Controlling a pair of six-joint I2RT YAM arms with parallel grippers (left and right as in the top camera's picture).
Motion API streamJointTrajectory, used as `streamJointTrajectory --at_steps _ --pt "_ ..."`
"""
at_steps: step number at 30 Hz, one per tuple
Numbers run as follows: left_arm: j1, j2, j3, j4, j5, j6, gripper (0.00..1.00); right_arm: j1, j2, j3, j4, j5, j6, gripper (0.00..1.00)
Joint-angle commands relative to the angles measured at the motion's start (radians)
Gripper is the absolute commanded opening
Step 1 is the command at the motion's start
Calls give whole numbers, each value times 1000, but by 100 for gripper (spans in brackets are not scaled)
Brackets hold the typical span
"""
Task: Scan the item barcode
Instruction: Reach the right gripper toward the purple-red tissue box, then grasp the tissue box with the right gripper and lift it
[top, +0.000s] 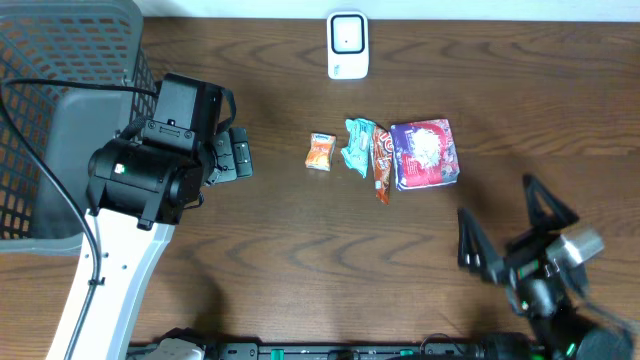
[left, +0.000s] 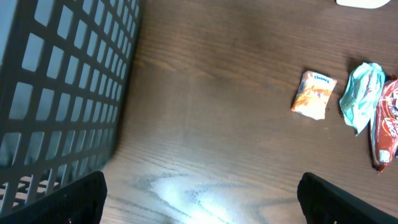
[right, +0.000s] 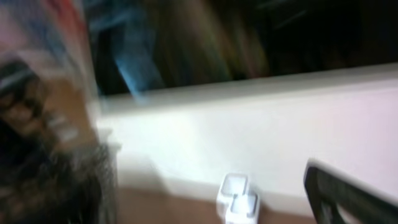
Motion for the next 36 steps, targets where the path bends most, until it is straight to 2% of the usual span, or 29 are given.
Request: streamJointTrajectory --at_steps 1,2,3,6,11,13,19,23,29,32,36 --pt "4 -2 3 -4 -13 10 98 -3 296 318 -389 158 -428 99" --pt "4 -2 3 -4 -13 10 98 -3 375 389 -487 182 -461 99" --pt "4 -2 3 -4 -13 10 98 -3 528 518 -652 211 -501 99" --pt "4 -2 3 -4 -13 10 98 -3 815 750 -919 228 -528 99" --pt "4 -2 3 -4 -13 10 98 -3 1213 1077 -1262 143 -531 99" --pt "4 -2 3 -4 -13 10 98 -3 1328 1170 -1342 121 -531 99" --pt "4 -2 3 -4 -13 10 98 -11 1554 1244 -1337 95 -530 99" --pt "4 -2 3 -4 -13 10 98 -53 1643 1244 -1284 46 -452 99" --pt "4 -2 3 -4 -13 10 98 -104 1752 1244 -1236 -55 -554 98" --pt "4 -2 3 -4 -13 10 98 -127 1820 1244 -1216 -76 -595 87" --pt "4 -2 3 -4 -13 10 98 -134 1895 1244 -1200 -102 -632 86"
